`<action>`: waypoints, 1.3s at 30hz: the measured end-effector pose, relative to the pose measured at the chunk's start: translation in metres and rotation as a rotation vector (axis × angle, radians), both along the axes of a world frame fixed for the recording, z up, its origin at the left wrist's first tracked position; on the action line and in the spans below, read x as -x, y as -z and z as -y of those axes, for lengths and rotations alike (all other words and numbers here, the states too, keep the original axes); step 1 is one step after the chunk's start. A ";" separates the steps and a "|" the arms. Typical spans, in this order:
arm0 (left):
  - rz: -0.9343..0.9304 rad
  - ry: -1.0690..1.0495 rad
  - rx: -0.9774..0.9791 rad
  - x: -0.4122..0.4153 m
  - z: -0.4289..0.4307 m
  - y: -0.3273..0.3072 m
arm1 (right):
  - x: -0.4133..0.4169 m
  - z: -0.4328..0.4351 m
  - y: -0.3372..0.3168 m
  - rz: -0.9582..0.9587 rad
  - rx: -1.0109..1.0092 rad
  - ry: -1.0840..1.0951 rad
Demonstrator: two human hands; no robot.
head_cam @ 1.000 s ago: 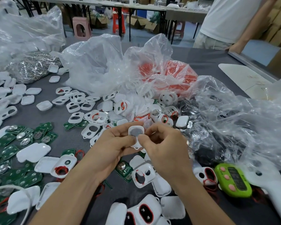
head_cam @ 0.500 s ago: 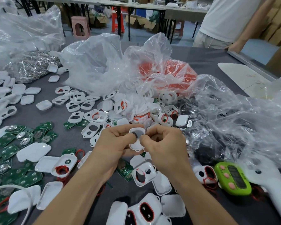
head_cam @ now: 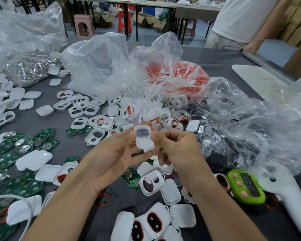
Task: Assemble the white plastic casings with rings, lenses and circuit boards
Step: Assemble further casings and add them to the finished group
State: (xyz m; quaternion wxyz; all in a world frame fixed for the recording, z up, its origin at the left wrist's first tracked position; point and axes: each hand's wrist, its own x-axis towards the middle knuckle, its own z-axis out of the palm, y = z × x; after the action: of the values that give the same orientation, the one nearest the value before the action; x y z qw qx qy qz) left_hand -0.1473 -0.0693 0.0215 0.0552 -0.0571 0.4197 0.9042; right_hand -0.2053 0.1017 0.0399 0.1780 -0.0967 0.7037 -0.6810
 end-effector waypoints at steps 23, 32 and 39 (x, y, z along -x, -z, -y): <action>0.104 -0.173 -0.078 -0.007 -0.002 -0.011 | 0.034 -0.063 -0.025 -0.520 -1.267 -0.055; 0.112 -0.198 -0.096 -0.003 0.001 -0.011 | 0.011 -0.038 -0.020 -0.509 -0.879 -0.329; 0.100 -0.193 -0.083 -0.003 0.003 -0.008 | 0.018 -0.054 -0.030 -0.480 -0.994 -0.308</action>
State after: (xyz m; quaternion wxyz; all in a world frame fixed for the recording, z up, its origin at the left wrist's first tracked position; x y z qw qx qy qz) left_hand -0.1446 -0.0725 0.0292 -0.0088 -0.1398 0.3713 0.9179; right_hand -0.2231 0.1556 0.0699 0.1345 -0.2547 0.9379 -0.1934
